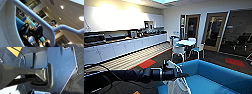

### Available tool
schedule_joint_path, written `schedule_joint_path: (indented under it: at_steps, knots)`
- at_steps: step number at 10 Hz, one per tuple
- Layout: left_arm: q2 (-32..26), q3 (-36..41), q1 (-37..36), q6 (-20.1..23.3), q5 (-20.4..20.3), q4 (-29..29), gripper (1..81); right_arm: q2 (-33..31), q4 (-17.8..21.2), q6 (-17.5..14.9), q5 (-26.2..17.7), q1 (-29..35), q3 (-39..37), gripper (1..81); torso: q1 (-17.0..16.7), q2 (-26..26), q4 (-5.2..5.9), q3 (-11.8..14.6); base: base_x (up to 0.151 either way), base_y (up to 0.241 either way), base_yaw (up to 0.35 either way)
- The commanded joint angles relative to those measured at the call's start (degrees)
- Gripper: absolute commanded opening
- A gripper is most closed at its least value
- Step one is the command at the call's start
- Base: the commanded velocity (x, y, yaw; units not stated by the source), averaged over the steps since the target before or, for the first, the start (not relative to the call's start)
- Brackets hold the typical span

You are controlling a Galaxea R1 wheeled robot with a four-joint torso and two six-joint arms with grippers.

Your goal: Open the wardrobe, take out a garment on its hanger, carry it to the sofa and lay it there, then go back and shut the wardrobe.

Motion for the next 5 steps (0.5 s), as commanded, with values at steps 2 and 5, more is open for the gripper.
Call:
schedule_joint_path:
  at_steps: [2,5]
  knots:
    - [-0.14,1.39,-9.38,1.14,-2.06,1.68,1.0,-0.34,-0.63,-0.22,-1.99,1.83,-0.25,81.1,0.05,0.00,0.00,0.00,0.000,0.000,-0.246]
    - [-0.32,1.39,-9.38,1.14,-2.14,1.60,1.0,-0.17,-0.63,-0.22,-2.07,1.91,-0.25,81.1,0.05,0.00,0.00,0.00,0.000,0.000,-0.246]
